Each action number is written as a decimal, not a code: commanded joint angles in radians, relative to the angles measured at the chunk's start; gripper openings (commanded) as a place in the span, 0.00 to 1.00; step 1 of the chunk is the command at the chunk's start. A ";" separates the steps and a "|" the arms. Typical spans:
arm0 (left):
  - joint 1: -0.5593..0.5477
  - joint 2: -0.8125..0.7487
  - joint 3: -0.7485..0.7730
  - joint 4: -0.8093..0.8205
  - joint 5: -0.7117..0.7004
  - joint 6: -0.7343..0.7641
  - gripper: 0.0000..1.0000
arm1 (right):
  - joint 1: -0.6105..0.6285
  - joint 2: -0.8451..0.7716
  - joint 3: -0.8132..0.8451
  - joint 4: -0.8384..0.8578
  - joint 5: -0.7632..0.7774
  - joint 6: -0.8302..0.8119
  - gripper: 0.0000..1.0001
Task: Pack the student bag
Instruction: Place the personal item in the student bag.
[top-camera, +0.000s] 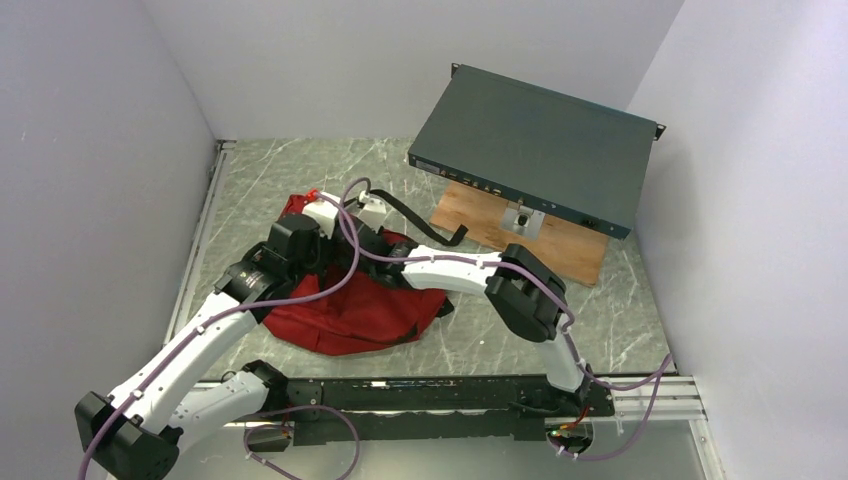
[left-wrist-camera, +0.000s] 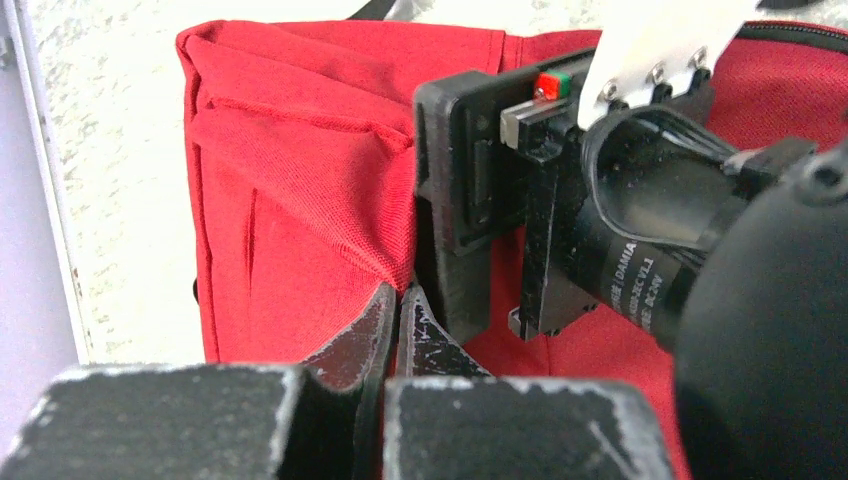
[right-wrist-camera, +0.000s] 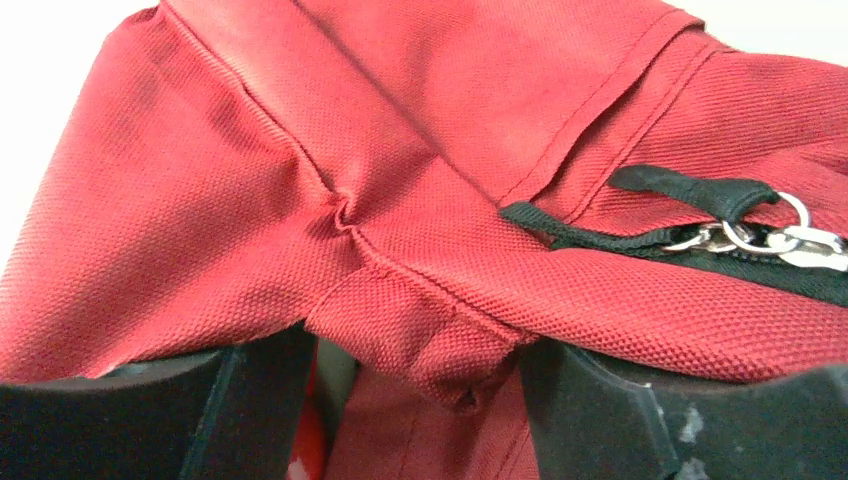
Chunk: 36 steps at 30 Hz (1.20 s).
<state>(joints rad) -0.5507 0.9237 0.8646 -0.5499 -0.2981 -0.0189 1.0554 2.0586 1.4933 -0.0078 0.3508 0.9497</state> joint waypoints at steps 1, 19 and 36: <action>-0.002 -0.045 0.037 0.033 0.014 -0.009 0.00 | 0.002 0.080 0.062 -0.088 0.192 -0.008 0.70; 0.015 -0.024 0.035 0.031 0.015 -0.023 0.00 | -0.002 -0.273 -0.277 0.269 -0.045 -0.301 0.00; 0.018 0.059 0.046 0.008 0.065 -0.030 0.00 | -0.086 -0.435 -0.670 0.869 -0.454 -0.287 0.00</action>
<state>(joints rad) -0.5400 0.9329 0.8650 -0.5655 -0.2512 -0.0422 1.0004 1.7020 0.8658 0.5880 0.0238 0.6483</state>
